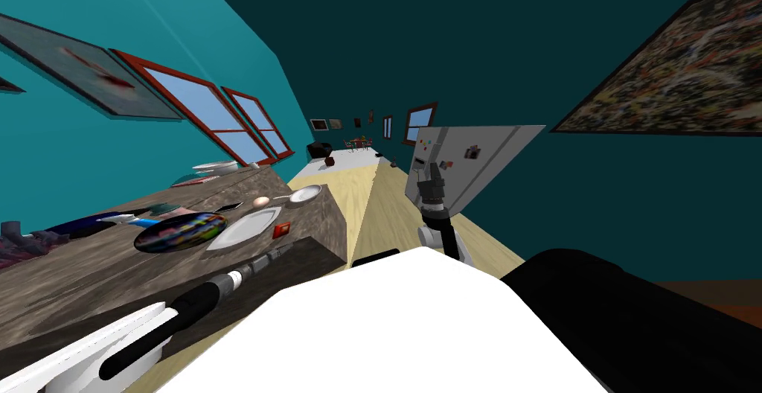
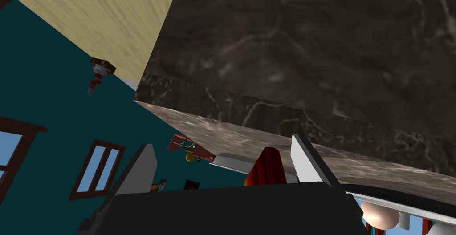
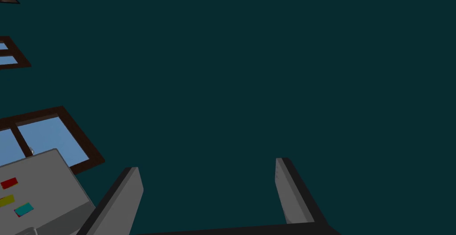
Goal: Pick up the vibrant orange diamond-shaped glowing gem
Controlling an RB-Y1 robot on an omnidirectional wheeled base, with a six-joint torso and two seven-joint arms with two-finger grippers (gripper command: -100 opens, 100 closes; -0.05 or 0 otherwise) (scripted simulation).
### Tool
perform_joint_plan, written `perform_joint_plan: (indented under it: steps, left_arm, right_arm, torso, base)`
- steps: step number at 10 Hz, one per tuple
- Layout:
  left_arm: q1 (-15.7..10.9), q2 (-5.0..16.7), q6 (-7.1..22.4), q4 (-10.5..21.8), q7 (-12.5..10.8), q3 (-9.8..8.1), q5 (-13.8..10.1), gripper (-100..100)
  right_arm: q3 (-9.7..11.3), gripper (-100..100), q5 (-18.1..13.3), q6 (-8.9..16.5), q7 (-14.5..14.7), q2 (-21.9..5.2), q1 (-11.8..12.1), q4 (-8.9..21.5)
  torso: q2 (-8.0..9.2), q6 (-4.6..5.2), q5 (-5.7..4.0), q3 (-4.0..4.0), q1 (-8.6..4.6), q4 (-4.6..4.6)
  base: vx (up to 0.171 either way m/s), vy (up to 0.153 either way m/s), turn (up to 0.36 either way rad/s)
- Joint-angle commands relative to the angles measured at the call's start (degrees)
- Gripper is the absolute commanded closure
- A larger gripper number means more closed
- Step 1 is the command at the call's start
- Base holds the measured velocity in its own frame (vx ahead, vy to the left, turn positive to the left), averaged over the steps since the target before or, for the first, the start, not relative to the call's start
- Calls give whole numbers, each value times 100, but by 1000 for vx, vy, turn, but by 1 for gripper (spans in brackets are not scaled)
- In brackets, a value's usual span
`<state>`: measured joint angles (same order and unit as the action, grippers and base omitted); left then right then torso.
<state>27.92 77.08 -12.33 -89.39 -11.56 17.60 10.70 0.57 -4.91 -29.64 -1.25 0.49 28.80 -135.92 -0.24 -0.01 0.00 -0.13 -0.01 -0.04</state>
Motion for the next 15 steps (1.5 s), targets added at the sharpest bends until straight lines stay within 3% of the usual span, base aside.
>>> perform_joint_plan:
  steps: [1,6,7,8,9,15]
  left_arm:
    - [-78,204,66,226,-58,36,10,-100]
    - [-185,801,149,677,-220,35,5,-100]
    - [-85,738,93,619,-181,-42,-14,-100]
    - [-79,754,101,620,-187,-53,-16,0]
    - [-120,674,138,835,-255,-22,-78,-100]
    - [-260,401,271,1588,-495,83,-293,-100]
  right_arm:
    - [0,0,0,0,0,0,0,0]
    - [0,0,0,0,0,0,0,0]
    - [0,0,0,0,0,0,0,0]
    - [0,0,0,0,0,0,0,0]
    - [0,0,0,0,0,0,0,0]
    - [0,0,0,1,0,0,-3,1]
  torso:
    - [0,0,0,0,0,0]
    - [3,0,-1,2,-8,1]
    - [1,1,-3,1,-15,0]
    - [9,-3,0,5,-10,2]
    - [17,-3,1,10,-5,4]
    - [80,-1,2,47,5,18]
  base:
    - [47,-6,-119]
    - [45,-17,-109]
    - [24,-15,-23]
    - [0,0,0]
    - [-72,2,-315]
    - [-142,13,-326]
